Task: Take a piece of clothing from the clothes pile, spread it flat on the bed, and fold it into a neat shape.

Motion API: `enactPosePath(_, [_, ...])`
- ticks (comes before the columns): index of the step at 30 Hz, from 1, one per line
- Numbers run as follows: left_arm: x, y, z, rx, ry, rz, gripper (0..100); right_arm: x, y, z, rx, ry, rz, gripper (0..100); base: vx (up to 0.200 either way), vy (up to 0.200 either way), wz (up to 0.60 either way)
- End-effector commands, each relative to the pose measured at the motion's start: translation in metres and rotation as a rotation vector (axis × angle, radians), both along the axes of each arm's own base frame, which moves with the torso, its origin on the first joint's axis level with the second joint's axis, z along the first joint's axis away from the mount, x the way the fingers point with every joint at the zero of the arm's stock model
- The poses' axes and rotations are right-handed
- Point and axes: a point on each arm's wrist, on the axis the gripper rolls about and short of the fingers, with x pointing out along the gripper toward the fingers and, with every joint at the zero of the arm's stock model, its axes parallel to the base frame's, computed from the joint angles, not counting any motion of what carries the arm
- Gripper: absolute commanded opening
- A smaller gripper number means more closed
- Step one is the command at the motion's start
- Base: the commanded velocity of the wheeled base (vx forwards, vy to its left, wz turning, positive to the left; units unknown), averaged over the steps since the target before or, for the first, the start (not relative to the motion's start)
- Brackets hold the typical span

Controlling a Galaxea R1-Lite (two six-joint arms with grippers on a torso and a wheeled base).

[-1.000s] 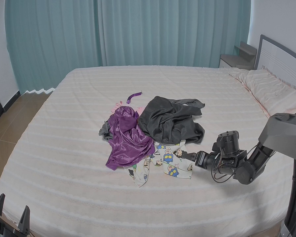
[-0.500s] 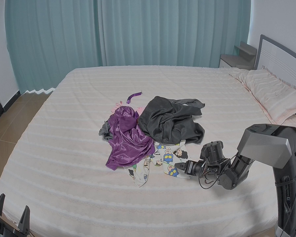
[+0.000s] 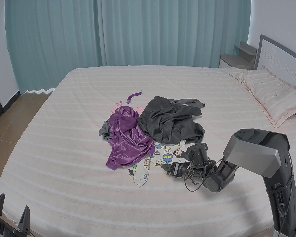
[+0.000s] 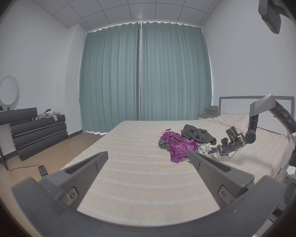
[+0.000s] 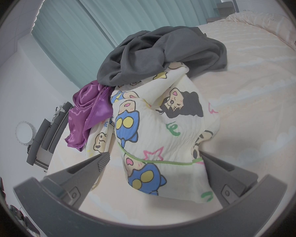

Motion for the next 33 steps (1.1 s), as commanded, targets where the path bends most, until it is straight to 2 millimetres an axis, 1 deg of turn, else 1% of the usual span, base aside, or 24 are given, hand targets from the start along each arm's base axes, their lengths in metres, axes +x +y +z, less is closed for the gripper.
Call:
enactPosePath(1, [0.0,0.0,-0.005,0.0,0.001,0.0,100,0.005,0.007,-0.003,-0.007,0.003,0.0,100,0.0,0.0,0.0])
enactPosePath(3, [0.0,0.0,-0.005,0.0,0.001,0.0,100,0.006,0.008,-0.003,-0.005,-0.001,0.002,100,0.0,0.0,0.0])
enactPosePath(4, [0.0,0.0,-0.005,0.0,0.002,0.001,100,0.006,0.008,-0.004,-0.005,0.001,0.0,0,0.0,0.0,0.0])
enactPosePath(7, [0.0,0.0,-0.005,0.0,0.001,0.0,100,0.003,0.006,-0.002,-0.005,0.001,0.0,0,0.0,0.0,0.0])
enactPosePath(10, [0.0,0.0,-0.005,0.0,0.001,0.0,100,0.001,0.004,0.004,0.005,-0.007,-0.003,0,0.0,0.0,0.0])
enactPosePath(13, [0.0,0.0,-0.005,0.0,0.002,0.001,100,-0.011,-0.003,0.019,0.039,-0.004,-0.012,0,0.0,0.0,0.0])
enactPosePath(14, [0.0,0.0,-0.005,0.0,0.001,0.0,100,-0.012,-0.004,0.02,0.042,-0.004,-0.014,0,0.0,0.0,0.0])
enactPosePath(17, [0.0,0.0,-0.005,0.0,0.002,0.001,100,-0.032,-0.015,0.04,0.106,-0.037,0.011,0,0.0,0.0,0.0])
enactPosePath(18, [0.0,0.0,-0.005,0.0,0.001,0.0,100,-0.036,-0.017,0.044,0.118,-0.045,0.022,0,0.0,0.0,0.0])
enactPosePath(19, [0.0,0.0,-0.005,-0.001,0.001,0.001,100,-0.046,-0.022,0.053,0.149,-0.065,0.049,0,0.0,0.0,0.0])
enactPosePath(20, [0.0,0.0,-0.005,-0.001,0.001,0.001,100,-0.054,-0.026,0.058,0.169,-0.075,0.073,0,0.0,0.0,0.0])
enactPosePath(21, [0.0,0.0,-0.005,-0.001,0.001,0.001,100,-0.054,-0.026,0.058,0.169,-0.075,0.073,0,0.0,0.0,0.0])
enactPosePath(22, [0.0,0.0,-0.005,0.0,0.002,0.001,100,-0.072,-0.034,0.07,0.201,-0.103,0.108,0,0.0,0.0,0.0])
enactPosePath(24, [0.0,0.0,-0.005,0.0,0.002,0.001,100,-0.084,-0.04,0.081,0.223,-0.139,0.125,0,0.0,0.0,0.0])
enactPosePath(25, [0.0,0.0,-0.005,0.0,0.002,0.001,100,-0.093,-0.045,0.089,0.238,-0.168,0.136,0,0.0,0.0,0.0])
enactPosePath(26, [0.0,0.0,-0.005,0.0,0.002,0.001,100,-0.093,-0.045,0.089,0.238,-0.168,0.136,0,0.0,0.0,0.0])
enactPosePath(27, [0.0,0.0,-0.005,0.0,0.001,0.0,100,-0.108,-0.051,0.106,0.269,-0.218,0.166,0,0.0,0.0,0.0])
enactPosePath(28, [0.0,0.0,-0.005,0.0,0.001,0.0,100,-0.112,-0.053,0.11,0.279,-0.228,0.173,0,0.0,0.0,0.0])
enactPosePath(29, [0.0,0.0,-0.005,0.0,0.001,0.0,100,-0.125,-0.059,0.125,0.305,-0.265,0.197,0,0.0,0.0,0.0])
enactPosePath(32, [0.0,0.0,-0.005,0.005,0.0,0.0,100,-0.145,-0.066,0.15,0.353,-0.328,0.247,0,0.0,0.0,0.0])
enactPosePath(33, [0.0,0.0,-0.005,0.005,-0.001,0.0,100,-0.154,-0.069,0.162,0.373,-0.362,0.265,0,0.0,0.0,0.0])
